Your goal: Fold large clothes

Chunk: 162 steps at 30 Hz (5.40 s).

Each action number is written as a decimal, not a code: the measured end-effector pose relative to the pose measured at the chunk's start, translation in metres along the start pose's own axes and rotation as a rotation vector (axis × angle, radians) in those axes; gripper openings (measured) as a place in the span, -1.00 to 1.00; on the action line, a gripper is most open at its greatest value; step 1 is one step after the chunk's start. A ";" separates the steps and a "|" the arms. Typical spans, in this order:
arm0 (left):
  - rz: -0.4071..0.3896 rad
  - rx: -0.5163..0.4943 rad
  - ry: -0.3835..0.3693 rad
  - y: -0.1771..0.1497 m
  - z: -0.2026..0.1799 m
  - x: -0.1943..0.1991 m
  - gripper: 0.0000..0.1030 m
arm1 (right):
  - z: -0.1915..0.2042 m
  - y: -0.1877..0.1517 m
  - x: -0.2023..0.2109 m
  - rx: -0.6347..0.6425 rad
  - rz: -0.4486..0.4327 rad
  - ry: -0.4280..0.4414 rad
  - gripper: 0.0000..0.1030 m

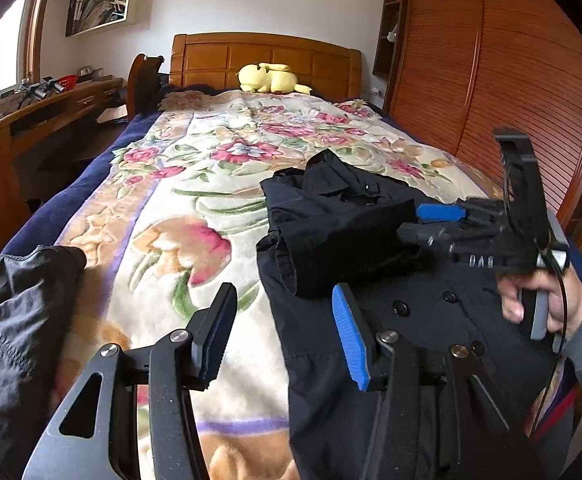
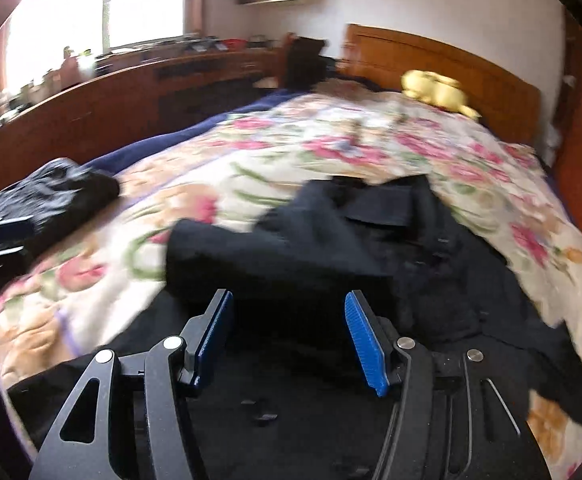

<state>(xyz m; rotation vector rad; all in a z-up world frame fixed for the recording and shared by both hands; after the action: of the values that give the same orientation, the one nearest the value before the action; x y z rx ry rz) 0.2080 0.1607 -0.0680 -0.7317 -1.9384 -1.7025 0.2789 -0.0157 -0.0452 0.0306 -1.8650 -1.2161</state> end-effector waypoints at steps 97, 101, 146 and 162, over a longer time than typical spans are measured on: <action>0.090 -0.176 -0.125 -0.015 -0.118 -0.046 0.03 | -0.084 -0.175 0.086 -0.402 0.140 -0.093 -0.06; 0.094 -0.187 -0.121 -0.017 -0.121 -0.047 0.02 | -0.093 -0.170 0.087 -0.392 0.116 -0.053 -0.79; 0.249 -0.015 0.171 0.077 -0.019 -0.217 0.03 | -0.111 -0.171 0.030 -0.228 0.103 -0.178 0.20; 0.302 0.048 0.107 0.081 -0.003 -0.261 -0.39 | -0.109 -0.172 0.037 -0.229 0.087 -0.175 0.20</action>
<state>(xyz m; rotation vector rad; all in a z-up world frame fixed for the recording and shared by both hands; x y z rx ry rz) 0.4584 0.1417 -0.1766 -0.8495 -1.6934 -1.4759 0.2584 -0.2009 -0.1353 -0.2884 -1.8420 -1.4012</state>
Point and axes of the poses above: each gripper's, at about its wrist camera, not at the fingertips, and x roughly against the way its jaws point, z to its left, y to its top, the point moved 2 cm from there along -x, roughly the way its jaws point, and after that the axes turned 5 degrees about z, right-handed, at the moved point
